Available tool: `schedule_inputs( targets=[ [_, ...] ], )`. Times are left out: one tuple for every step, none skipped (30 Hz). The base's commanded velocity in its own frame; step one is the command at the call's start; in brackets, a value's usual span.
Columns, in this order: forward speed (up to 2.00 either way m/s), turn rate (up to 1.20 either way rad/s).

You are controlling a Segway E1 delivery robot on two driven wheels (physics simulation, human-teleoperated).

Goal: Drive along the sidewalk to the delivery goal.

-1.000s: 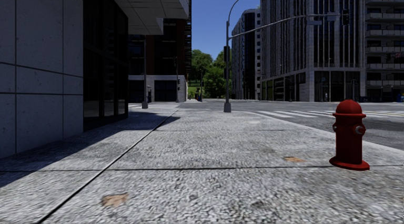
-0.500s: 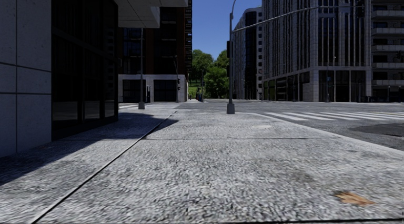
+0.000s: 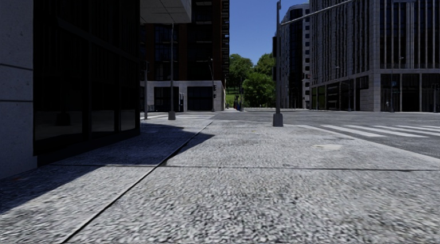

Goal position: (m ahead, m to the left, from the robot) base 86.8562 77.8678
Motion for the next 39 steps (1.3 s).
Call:
schedule_inputs(
  targets=[
    [2.00,0.00],
    [2.00,0.00],
    [2.00,0.00],
    [2.00,0.11],
    [2.00,0.54],
    [2.00,1.02],
    [2.00,1.20],
    [2.00,1.20],
    [2.00,1.20],
    [2.00,0.64],
    [2.00,0.37],
    [2.00,0.37],
    [2.00,0.12],
    [2.00,0.03],
    [2.00,0.00],
    [2.00,0.00],
    [2.00,0.00],
    [2.00,0.00],
    [2.00,0.00],
    [2.00,0.00],
    [2.00,0.00],
    [2.00,0.00],
    [2.00,0.00],
    [2.00,0.00],
    [2.00,0.00],
    [2.00,0.00],
    [2.00,0.00],
    [2.00,0.00],
    [2.00,0.00],
    [2.00,0.00],
    [2.00,0.00],
    [2.00,0.00],
    [2.00,0.00],
    [2.00,0.00],
    [2.00,0.00],
    [2.00,0.00],
    [2.00,0.00],
    [2.00,0.00],
    [2.00,0.00]
  ],
)
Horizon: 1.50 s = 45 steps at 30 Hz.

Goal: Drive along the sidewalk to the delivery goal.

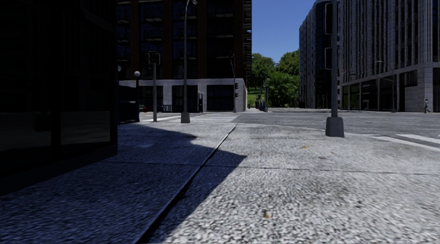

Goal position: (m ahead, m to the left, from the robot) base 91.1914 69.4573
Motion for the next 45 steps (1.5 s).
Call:
schedule_inputs(
  targets=[
    [2.00,0.00],
    [2.00,0.00],
    [2.00,0.00],
    [2.00,0.00],
    [2.00,0.00],
    [2.00,0.00],
    [2.00,0.00],
    [2.00,0.00],
    [2.00,0.00],
    [2.00,0.00],
    [2.00,0.00],
    [2.00,0.00],
    [2.00,0.00],
    [2.00,0.00],
    [2.00,0.00],
    [2.00,0.00],
    [2.00,0.00],
    [2.00,0.00],
    [2.00,0.00],
    [2.00,0.00],
    [2.00,0.00],
    [2.00,0.00],
    [2.00,0.00],
    [2.00,0.00],
    [2.00,0.00],
    [2.00,0.00],
    [2.00,0.00],
    [2.00,0.00],
    [2.00,0.00],
    [2.00,0.00],
    [2.00,0.00],
    [2.00,0.00],
    [2.00,0.00],
    [2.00,0.00],
    [2.00,0.00],
    [2.00,0.00],
    [2.00,0.00],
    [2.00,0.00],
    [2.00,0.00],
    [2.00,0.00],
    [2.00,0.00],
    [2.00,0.00],
    [2.00,0.00],
    [2.00,0.00],
    [2.00,0.00]
  ],
)
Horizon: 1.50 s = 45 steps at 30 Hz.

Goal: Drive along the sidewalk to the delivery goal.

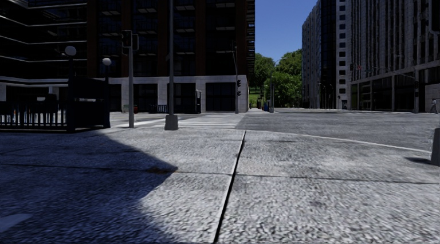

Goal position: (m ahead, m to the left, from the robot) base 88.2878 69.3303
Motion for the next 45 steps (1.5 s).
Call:
schedule_inputs(
  targets=[
    [2.00,0.00],
    [2.00,0.00],
    [2.00,0.00],
    [2.00,0.00],
    [2.00,0.00],
    [2.00,0.00],
    [2.00,0.00],
    [2.00,0.00],
    [2.00,0.00],
    [2.00,0.00],
    [2.00,0.00],
    [2.00,0.00],
    [2.00,0.00],
    [2.00,0.00],
    [2.00,0.00],
    [2.00,0.00],
    [2.00,0.00],
    [2.00,0.00],
    [2.00,0.00],
    [2.00,0.00],
    [2.00,0.00],
    [2.00,0.00],
    [2.00,0.00],
    [2.00,0.00],
    [2.00,0.00],
    [2.00,0.00],
    [2.00,0.00],
    [2.00,0.00],
    [2.00,0.00],
    [2.00,0.00],
    [2.00,0.00],
    [2.00,0.00],
    [2.00,0.00],
    [2.00,0.00],
    [2.00,0.00],
    [2.00,0.00],
    [2.00,0.00],
    [2.00,0.00],
    [2.00,0.00],
    [2.00,0.00],
    [2.00,0.00],
    [2.00,0.00],
    [2.00,0.00],
    [2.00,0.00],
    [2.00,0.00]
  ],
)
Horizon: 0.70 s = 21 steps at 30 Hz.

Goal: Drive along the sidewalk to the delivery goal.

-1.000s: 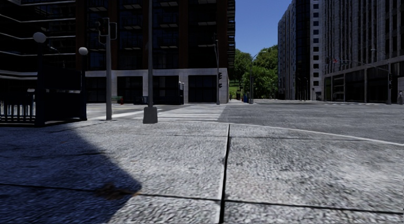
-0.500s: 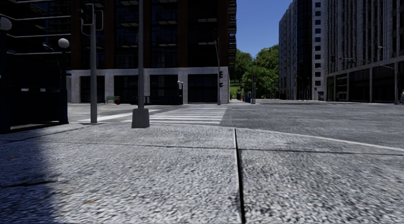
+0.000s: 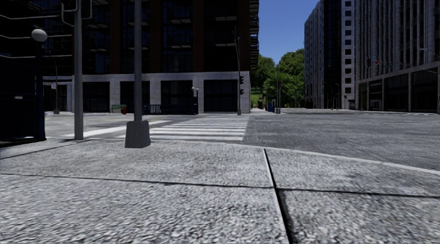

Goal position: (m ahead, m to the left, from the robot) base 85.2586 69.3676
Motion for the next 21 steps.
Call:
schedule_inputs(
  targets=[
    [2.00,0.00],
    [2.00,0.00],
    [2.00,0.00],
    [2.00,0.00],
    [2.00,0.00],
    [2.00,0.00],
    [2.00,0.00],
    [2.00,0.00],
    [2.00,0.01],
    [2.00,0.53],
    [2.00,0.72],
    [2.00,0.78],
    [2.00,0.67],
    [2.00,0.22],
    [2.00,0.06],
    [2.00,0.01],
    [2.00,0.00],
    [2.00,0.00],
    [2.00,0.00],
    [2.00,0.00],
    [2.00,0.00]
  ],
)
